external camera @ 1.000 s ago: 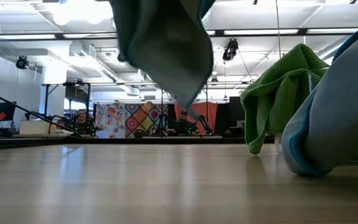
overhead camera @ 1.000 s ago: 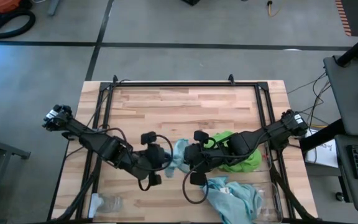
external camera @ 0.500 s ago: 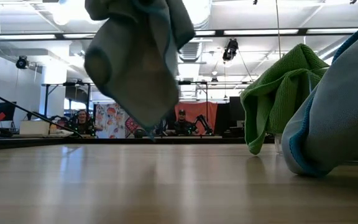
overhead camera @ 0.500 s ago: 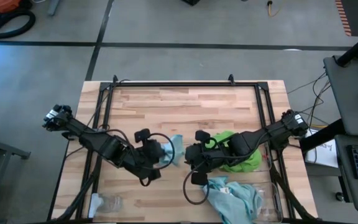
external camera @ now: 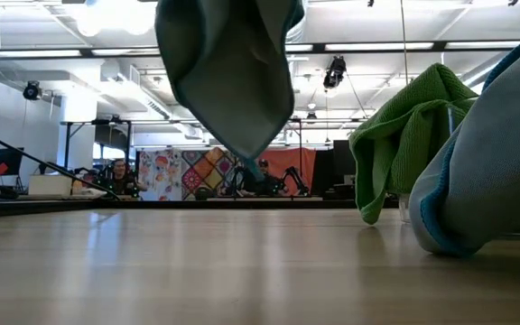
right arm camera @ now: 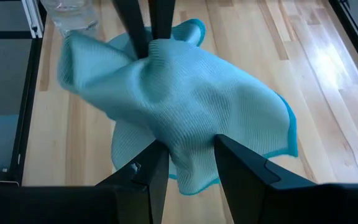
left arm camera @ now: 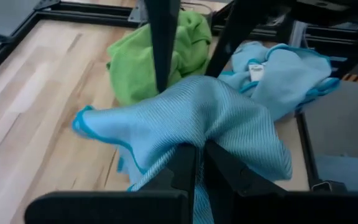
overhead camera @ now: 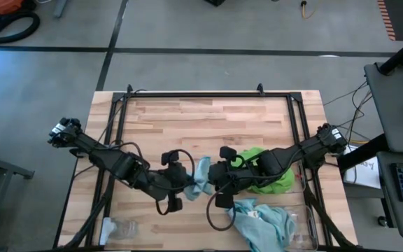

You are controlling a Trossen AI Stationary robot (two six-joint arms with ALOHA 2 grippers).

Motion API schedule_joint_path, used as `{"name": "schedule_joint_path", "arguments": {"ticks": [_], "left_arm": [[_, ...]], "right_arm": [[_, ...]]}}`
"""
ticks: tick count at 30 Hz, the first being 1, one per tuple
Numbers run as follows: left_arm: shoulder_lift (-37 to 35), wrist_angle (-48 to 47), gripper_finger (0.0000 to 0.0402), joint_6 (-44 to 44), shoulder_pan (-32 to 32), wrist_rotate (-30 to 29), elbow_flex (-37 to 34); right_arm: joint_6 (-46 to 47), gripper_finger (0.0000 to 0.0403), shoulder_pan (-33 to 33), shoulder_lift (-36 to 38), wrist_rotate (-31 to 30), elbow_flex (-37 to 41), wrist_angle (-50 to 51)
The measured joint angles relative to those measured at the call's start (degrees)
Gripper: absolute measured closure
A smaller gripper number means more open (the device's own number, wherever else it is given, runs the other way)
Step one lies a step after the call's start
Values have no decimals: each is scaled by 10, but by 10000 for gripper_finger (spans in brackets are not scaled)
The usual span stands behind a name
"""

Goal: Sort microfiber towel by color & place in baskets
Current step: Put the blue microfiber cloth into the bottom transparent bin

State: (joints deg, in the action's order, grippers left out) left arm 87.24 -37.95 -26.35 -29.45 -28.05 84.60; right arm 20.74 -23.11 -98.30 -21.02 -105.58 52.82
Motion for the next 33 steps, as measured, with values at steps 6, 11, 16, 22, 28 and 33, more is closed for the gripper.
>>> {"name": "schedule_joint_path", "arguments": {"ticks": [6, 11, 16, 22, 28, 33], "left_arm": [[0, 8, 395, 19, 2, 2, 0], [0, 12, 395, 24, 2, 2, 0], [0, 14, 395, 25, 2, 2, 0], [0, 15, 395, 25, 2, 3, 0], [0, 15, 395, 26, 2, 3, 0], [0, 18, 390, 54, 2, 3, 0]], "right_arm": [[-18, 277, 0, 0, 1, 0, -30], [-28, 277, 0, 0, 20, 0, -50], [-28, 291, 0, 0, 21, 0, -51], [-27, 354, 0, 0, 60, 0, -51], [-10, 390, 0, 0, 101, 0, -52], [-8, 392, 0, 0, 105, 0, -52]]}}
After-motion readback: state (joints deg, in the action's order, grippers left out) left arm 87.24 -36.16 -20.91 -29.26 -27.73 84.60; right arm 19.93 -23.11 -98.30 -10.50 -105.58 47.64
